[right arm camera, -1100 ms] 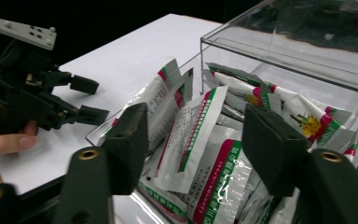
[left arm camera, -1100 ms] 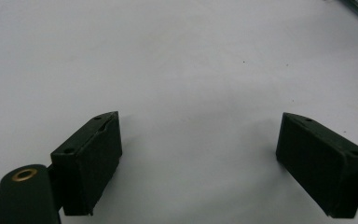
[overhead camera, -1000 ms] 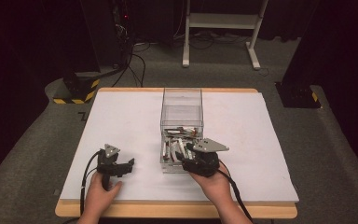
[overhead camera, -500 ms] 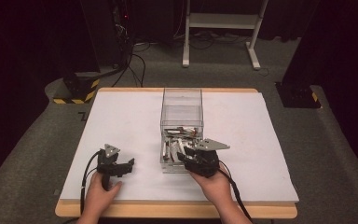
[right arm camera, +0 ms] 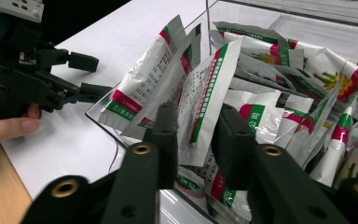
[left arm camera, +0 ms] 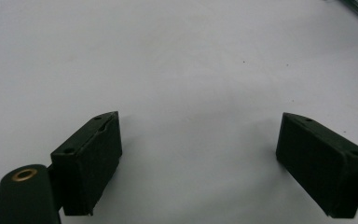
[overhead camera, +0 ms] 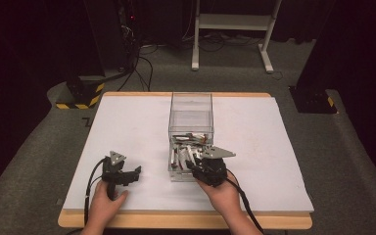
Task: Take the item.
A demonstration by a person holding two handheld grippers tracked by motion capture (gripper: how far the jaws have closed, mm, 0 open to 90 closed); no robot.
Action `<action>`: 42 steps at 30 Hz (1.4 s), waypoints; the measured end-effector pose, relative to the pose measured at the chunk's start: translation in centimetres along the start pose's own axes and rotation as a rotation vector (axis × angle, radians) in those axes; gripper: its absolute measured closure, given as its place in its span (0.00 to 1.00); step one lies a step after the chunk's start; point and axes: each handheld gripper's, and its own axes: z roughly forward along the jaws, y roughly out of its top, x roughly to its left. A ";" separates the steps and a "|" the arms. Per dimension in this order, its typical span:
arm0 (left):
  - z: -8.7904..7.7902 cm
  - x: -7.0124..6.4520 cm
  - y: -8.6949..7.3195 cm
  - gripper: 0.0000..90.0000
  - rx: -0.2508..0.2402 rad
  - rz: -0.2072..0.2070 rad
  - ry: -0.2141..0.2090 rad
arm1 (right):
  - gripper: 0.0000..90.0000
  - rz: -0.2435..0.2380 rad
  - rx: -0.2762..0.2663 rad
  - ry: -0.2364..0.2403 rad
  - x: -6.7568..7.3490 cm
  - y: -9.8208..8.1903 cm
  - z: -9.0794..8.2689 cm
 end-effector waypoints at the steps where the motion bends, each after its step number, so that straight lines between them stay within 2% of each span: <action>1: 0.0 0.0 0.0 0.16 0.000 0.000 0.000 | 0.86 -0.010 -0.003 -0.003 0.0 0.0 0.0; 10: 0.0 0.0 0.0 0.16 0.000 0.000 0.000 | 0.96 -0.045 -0.044 0.007 0.3 -0.1 -0.3; 28: 0.0 0.0 0.0 0.16 0.000 0.000 0.000 | 0.97 -0.082 -0.114 0.003 0.0 0.3 -1.6; 42: 0.0 0.0 0.0 0.16 0.000 0.000 0.000 | 0.97 -0.083 -0.151 -0.004 -0.3 0.6 -2.4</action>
